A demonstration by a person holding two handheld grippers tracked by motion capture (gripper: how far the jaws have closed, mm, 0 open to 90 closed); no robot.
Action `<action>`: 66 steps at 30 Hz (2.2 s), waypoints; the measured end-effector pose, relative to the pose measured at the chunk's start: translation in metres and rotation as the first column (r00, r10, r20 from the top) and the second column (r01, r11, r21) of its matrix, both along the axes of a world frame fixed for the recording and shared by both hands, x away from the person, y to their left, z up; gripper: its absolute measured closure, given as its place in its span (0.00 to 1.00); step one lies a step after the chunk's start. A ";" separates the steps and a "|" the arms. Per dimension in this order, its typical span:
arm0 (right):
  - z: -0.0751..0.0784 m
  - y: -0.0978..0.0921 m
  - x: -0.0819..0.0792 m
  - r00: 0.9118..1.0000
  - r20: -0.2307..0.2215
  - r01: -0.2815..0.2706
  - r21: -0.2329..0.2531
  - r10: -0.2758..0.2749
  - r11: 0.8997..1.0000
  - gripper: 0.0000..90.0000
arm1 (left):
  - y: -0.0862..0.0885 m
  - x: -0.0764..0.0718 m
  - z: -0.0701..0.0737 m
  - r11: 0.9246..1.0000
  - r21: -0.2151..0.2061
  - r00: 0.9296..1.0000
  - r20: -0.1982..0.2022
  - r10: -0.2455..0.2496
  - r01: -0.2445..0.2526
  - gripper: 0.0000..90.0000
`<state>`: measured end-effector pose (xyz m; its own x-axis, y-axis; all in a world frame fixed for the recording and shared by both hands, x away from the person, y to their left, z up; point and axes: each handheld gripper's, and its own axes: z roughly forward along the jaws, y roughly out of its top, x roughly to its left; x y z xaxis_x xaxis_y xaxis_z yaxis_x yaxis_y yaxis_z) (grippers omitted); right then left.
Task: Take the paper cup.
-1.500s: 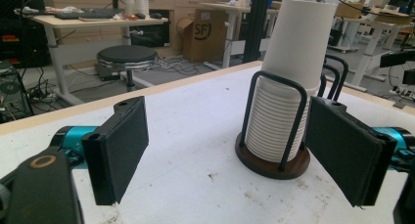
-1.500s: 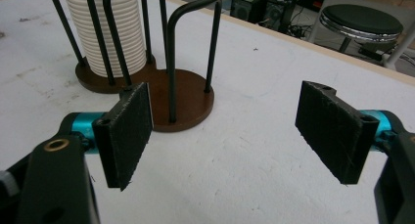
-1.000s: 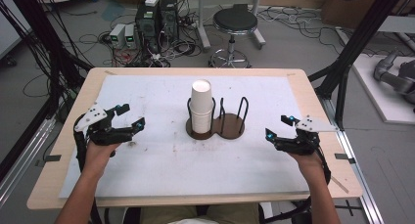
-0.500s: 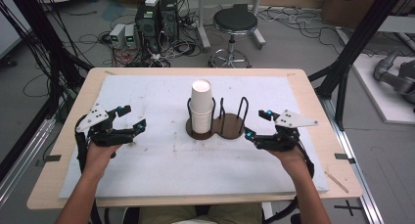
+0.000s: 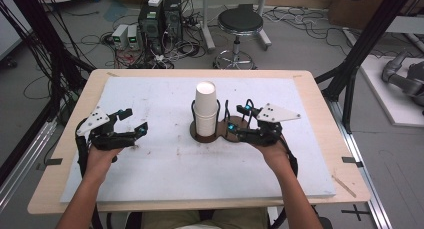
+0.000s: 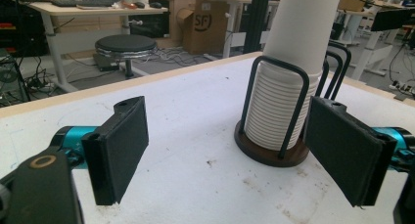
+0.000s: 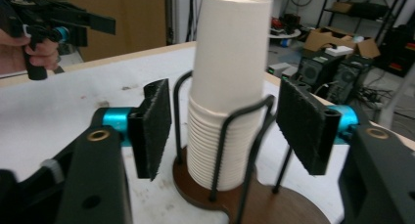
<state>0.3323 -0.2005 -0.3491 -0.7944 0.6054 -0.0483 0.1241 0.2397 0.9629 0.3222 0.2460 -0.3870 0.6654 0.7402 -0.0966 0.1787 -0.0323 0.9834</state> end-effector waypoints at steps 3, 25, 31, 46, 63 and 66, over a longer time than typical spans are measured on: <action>-0.001 0.015 0.003 1.000 0.002 -0.027 0.012 0.027 1.000 0.54 | 0.000 0.000 0.000 1.000 0.001 1.000 -0.003 -0.001 0.001 0.19; -0.034 0.063 0.015 0.998 -0.057 -0.023 -0.047 0.020 0.999 1.00 | 0.001 0.000 -0.004 1.000 -0.010 1.000 -0.013 -0.006 0.006 0.19; -0.046 0.073 0.021 0.995 -0.101 0.006 -0.073 -0.014 0.997 1.00 | 0.002 0.001 -0.004 1.000 -0.011 1.000 -0.013 -0.005 0.005 0.19; -0.052 0.077 0.026 0.986 -0.146 0.077 -0.053 -0.084 0.996 1.00 | -0.019 0.028 0.022 0.995 -0.048 0.996 0.032 -0.084 0.085 0.19; -0.051 0.074 0.030 0.982 -0.168 0.081 -0.036 -0.086 0.996 1.00 | -0.097 0.087 0.067 0.954 0.035 0.955 0.004 -0.298 0.297 0.19; -0.051 0.075 0.030 0.982 -0.168 0.079 -0.034 -0.084 0.996 1.00 | -0.115 0.095 0.072 0.947 0.066 0.949 -0.012 -0.316 0.316 0.19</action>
<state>0.3627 -0.1258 -0.4001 -0.7406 0.6688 0.0649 0.3045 0.2479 0.9197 0.4172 0.1313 -0.3150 0.8660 0.4969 -0.0559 0.1503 -0.1519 0.9769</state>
